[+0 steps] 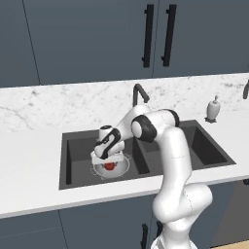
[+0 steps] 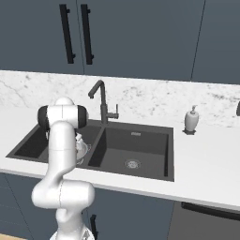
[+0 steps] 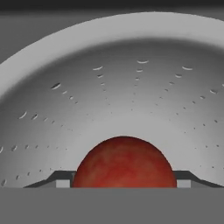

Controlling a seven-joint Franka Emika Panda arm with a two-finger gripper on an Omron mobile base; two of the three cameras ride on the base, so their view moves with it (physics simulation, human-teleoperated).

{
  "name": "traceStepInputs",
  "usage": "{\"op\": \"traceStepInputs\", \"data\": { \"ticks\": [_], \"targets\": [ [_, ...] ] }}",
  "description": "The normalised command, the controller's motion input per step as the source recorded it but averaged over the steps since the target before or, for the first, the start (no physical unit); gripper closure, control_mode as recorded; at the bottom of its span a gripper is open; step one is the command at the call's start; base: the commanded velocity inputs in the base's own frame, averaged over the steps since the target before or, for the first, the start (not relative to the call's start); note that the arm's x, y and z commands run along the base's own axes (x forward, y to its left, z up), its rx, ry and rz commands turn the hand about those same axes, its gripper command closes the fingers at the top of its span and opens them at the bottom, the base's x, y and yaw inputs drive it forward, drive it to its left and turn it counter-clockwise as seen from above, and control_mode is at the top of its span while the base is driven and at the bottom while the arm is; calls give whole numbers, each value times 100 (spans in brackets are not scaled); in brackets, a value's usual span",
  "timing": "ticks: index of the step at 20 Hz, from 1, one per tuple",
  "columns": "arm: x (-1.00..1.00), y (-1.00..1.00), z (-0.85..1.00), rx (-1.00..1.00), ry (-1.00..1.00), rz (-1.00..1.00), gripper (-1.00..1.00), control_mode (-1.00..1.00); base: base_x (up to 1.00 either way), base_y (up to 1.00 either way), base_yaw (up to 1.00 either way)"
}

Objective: Put the colander in the sink, put the apple in the colander, and turn on the sink faucet and pour water over the colander.

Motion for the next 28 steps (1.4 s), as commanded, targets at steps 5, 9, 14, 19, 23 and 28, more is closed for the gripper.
{"op": "traceStepInputs", "data": {
  "ticks": [5,9,14,19,23,28],
  "targets": [
    [0,0,-12,0,4,0,100,-100,0,0,0],
    [0,0,-9,0,4,0,-100,-100,0,0,0],
    [-14,0,0,-1,0,0,-100,-100,0,0,0],
    [-34,0,19,-3,0,-1,-100,-100,0,0,0],
    [-37,0,32,-4,0,-1,-100,-100,0,0,0],
    [-42,-4,50,-6,-6,0,-100,-100,0,0,0]
  ]
}}
